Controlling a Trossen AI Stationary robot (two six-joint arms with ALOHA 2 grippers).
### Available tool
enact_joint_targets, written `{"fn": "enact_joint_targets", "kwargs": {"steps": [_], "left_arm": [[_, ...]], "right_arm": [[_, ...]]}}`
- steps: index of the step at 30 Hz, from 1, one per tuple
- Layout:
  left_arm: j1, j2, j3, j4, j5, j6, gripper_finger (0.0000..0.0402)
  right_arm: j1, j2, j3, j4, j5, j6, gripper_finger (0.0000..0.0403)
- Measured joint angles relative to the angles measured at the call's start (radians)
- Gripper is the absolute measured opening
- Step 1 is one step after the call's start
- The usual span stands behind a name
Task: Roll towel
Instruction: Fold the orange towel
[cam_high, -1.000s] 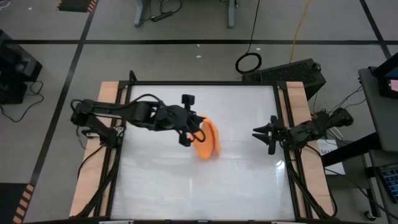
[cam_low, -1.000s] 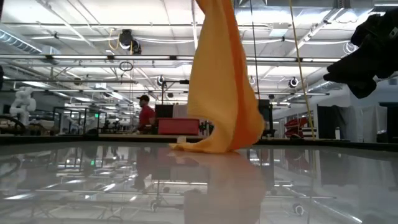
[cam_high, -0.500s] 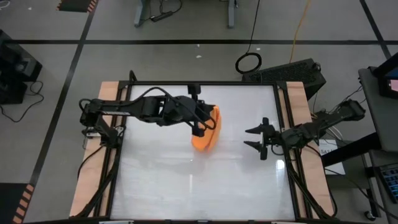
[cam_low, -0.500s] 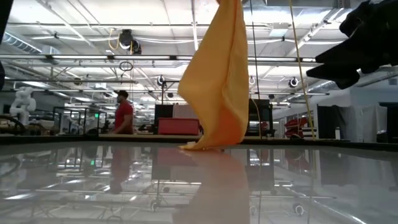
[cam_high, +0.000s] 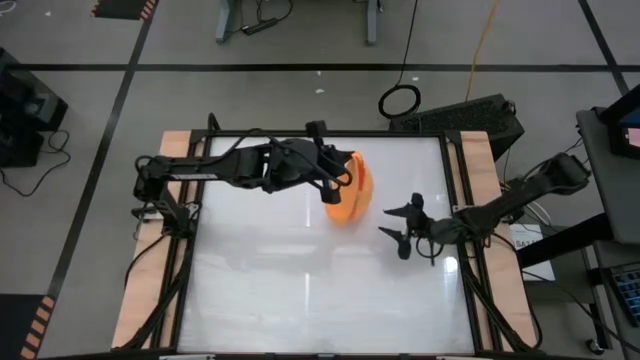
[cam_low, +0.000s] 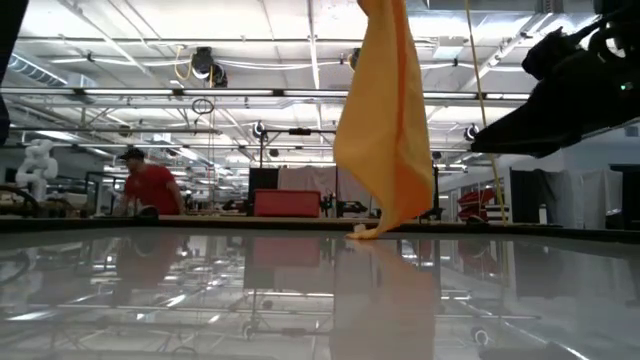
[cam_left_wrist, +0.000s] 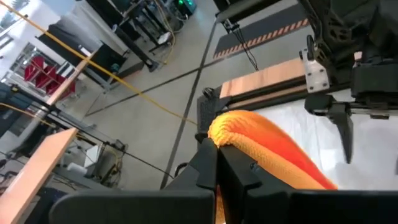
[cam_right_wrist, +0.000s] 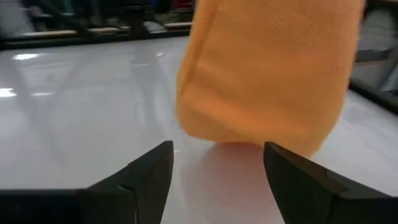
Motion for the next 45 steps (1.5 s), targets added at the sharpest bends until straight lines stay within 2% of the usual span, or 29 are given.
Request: {"fn": "enact_joint_targets", "kwargs": {"steps": [9,11,21,29,35,45], "left_arm": [[0.002,0.031,0.000,0.067,0.005,0.001,0.0004],[0.002,0.037,0.000,0.082,0.005,0.001,0.0004],[-0.001,0.056,0.000,0.101,0.010,-0.002,0.0004],[-0.007,0.056,0.000,0.092,0.024,-0.028,0.0004],[-0.020,0.056,0.000,0.065,0.032,-0.030,0.0004],[-0.036,0.055,-0.001,-0.035,0.033,-0.087,0.0004]], "right_arm": [[-0.002,0.215,0.005,0.348,0.055,-0.130,0.0226],[-0.012,0.247,0.023,0.355,0.082,-0.135,0.0226],[-0.064,0.416,0.180,0.356,0.076,-0.157,0.0226],[-0.111,0.519,0.258,0.357,0.075,-0.112,0.0226],[-0.147,0.543,0.268,0.354,0.078,-0.086,0.0226],[-0.229,0.538,0.268,0.356,0.078,-0.160,0.0226]]}}
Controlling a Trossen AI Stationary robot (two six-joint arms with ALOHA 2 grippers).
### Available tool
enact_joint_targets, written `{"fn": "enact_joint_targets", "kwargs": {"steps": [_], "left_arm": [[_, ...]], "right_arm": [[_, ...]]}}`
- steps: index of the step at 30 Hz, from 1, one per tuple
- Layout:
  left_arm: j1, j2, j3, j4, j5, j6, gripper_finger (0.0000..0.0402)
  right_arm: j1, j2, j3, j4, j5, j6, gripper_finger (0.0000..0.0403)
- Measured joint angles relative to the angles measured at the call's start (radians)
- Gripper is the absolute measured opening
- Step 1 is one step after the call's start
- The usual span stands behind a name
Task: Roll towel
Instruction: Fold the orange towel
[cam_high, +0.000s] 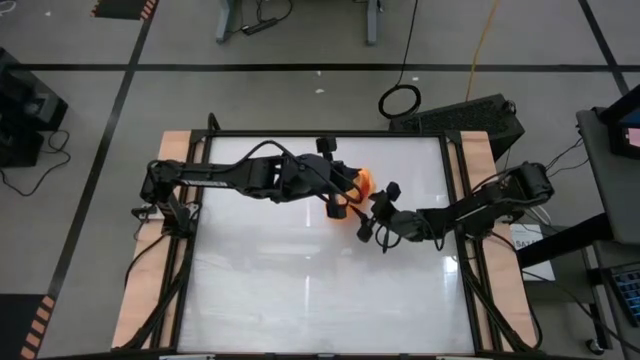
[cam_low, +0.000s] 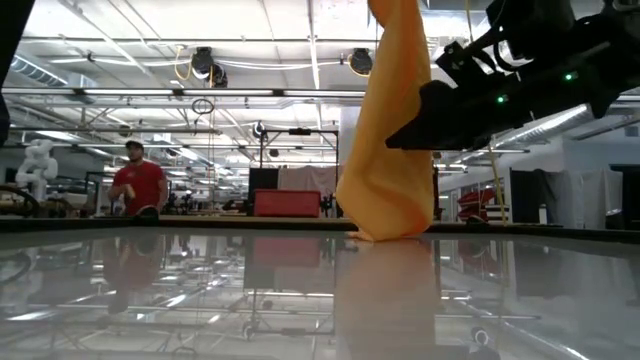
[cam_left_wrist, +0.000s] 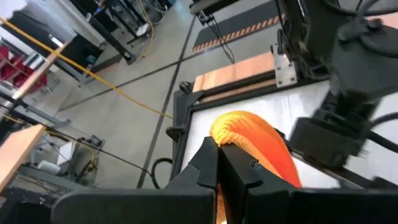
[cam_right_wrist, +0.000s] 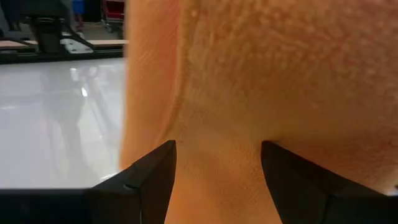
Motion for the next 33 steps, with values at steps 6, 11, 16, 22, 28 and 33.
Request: {"fn": "enact_joint_targets", "kwargs": {"steps": [6,11,16,22,28,33], "left_arm": [[0.005,0.000,0.000,-0.122,-0.053,-0.074,0.0004],[0.024,0.000,-0.004,-0.228,-0.084,-0.144,0.0004],[0.031,0.004,-0.005,-0.264,-0.080,-0.182,0.0004],[0.029,0.026,-0.004,-0.248,-0.031,-0.197,0.0004],[0.030,0.066,-0.005,-0.265,-0.014,-0.203,0.0004],[0.029,0.093,-0.005,-0.260,0.029,-0.203,0.0004]], "right_arm": [[-0.026,-0.027,0.000,-0.070,-0.009,0.019,0.0226],[-0.003,-0.103,0.000,-0.259,-0.058,0.149,0.0226],[0.057,-0.182,-0.001,-0.316,-0.058,0.219,0.0226],[0.105,-0.211,-0.001,-0.165,-0.040,0.104,0.0226],[0.114,-0.202,0.000,-0.048,0.054,-0.052,0.0226],[0.112,-0.202,0.047,-0.046,0.069,-0.163,0.0226]]}}
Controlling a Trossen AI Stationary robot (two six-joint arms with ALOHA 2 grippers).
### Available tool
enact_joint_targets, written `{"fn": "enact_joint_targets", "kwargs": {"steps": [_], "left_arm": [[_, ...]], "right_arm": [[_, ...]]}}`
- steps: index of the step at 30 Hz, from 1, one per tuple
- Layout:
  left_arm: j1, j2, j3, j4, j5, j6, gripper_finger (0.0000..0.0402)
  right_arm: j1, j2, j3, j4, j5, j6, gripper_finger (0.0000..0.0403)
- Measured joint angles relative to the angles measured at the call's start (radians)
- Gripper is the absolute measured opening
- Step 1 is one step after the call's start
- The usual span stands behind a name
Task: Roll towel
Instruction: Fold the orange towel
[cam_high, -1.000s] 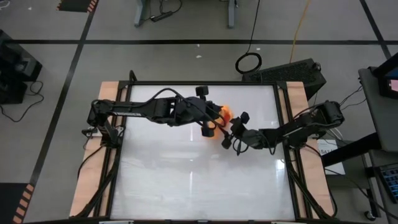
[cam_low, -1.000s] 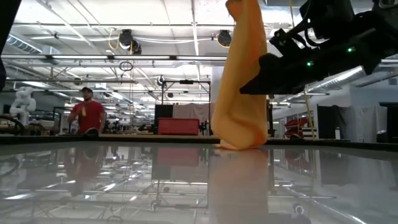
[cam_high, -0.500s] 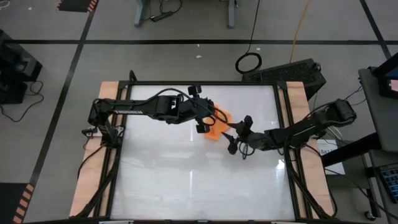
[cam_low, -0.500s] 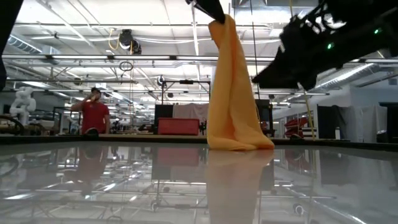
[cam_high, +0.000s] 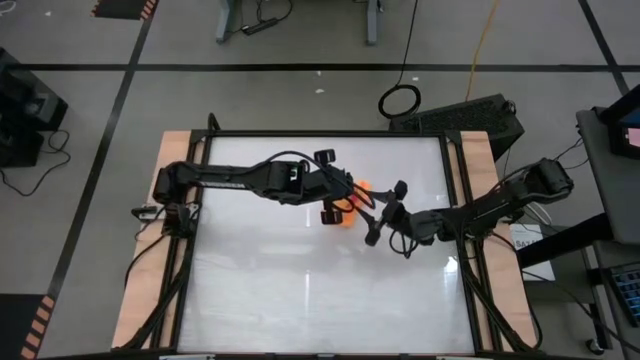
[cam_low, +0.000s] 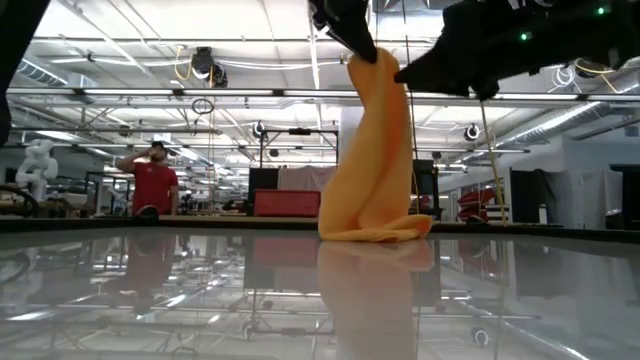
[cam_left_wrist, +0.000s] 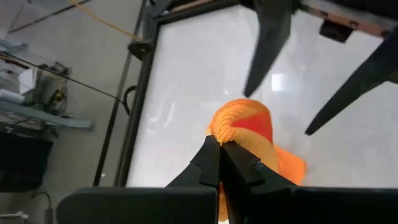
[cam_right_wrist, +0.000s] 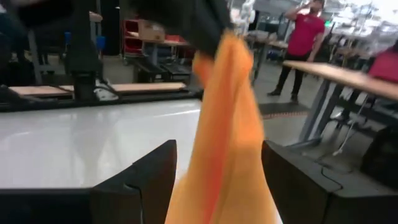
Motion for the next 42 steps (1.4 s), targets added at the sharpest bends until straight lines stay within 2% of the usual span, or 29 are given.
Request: {"fn": "enact_joint_targets", "kwargs": {"steps": [7,12,20,28,38,42], "left_arm": [[0.000,0.002,0.000,0.005,0.002,0.000,0.0004],[-0.005,0.002,0.000,0.006,0.079,-0.001,0.0004],[-0.027,0.002,0.000,0.034,0.160,-0.020,0.0004],[-0.049,-0.014,0.000,0.023,0.181,-0.022,0.0004],[-0.081,-0.074,0.001,0.022,0.181,-0.019,0.0004],[-0.096,-0.099,0.001,0.013,0.148,-0.019,0.0004]], "right_arm": [[-0.029,0.000,0.037,-0.062,0.090,-0.057,0.0226],[-0.074,0.000,0.037,-0.179,0.126,0.058,0.0219],[-0.111,0.000,0.037,-0.327,0.141,0.154,0.0175],[-0.140,0.000,0.037,-0.460,0.184,0.248,0.0143],[-0.177,0.000,0.037,-0.516,0.190,0.276,0.0141],[-0.177,0.000,0.037,-0.544,0.186,0.276,0.0141]]}}
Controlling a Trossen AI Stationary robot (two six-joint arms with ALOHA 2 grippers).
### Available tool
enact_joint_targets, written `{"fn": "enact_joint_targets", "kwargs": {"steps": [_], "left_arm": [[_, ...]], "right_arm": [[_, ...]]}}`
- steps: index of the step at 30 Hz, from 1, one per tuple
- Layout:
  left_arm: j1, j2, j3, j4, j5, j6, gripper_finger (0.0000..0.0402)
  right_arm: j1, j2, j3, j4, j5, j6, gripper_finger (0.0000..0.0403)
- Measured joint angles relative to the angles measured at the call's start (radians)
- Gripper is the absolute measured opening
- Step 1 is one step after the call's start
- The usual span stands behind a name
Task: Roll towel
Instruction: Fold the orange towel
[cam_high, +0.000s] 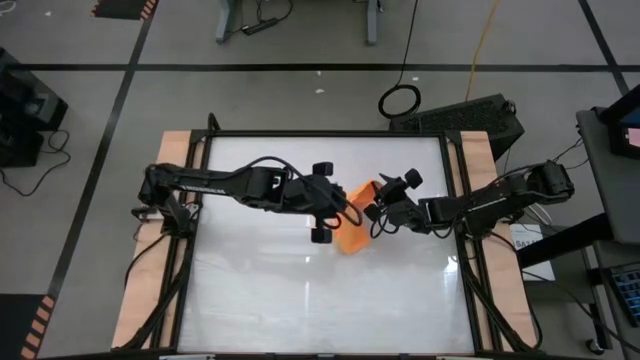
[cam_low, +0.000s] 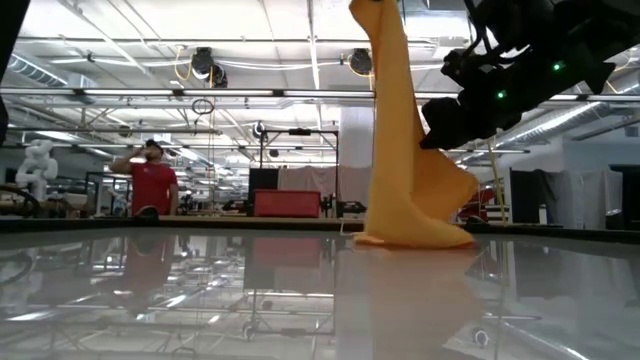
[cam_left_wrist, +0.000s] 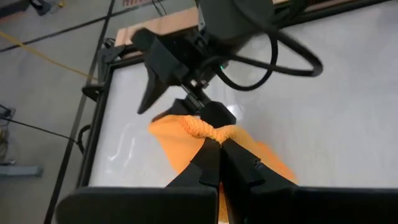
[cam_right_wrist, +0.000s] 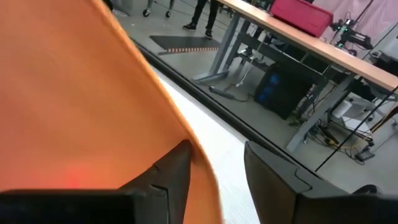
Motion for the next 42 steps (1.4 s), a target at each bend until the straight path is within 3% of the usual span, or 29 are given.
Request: {"fn": "enact_joint_targets", "kwargs": {"steps": [11,28,42], "left_arm": [[-0.027,-0.016,0.001,-0.085,-0.075,-0.005,0.0004],[-0.044,-0.015,0.000,-0.172,-0.168,-0.009,0.0004],[-0.044,-0.015,0.000,-0.340,-0.228,-0.088,0.0004]], "right_arm": [[-0.002,0.000,0.000,-0.058,-0.042,0.000,0.0132],[-0.012,0.000,0.000,-0.266,-0.182,0.056,0.0006],[0.039,-0.058,0.000,-0.317,-0.279,0.023,0.0001]]}}
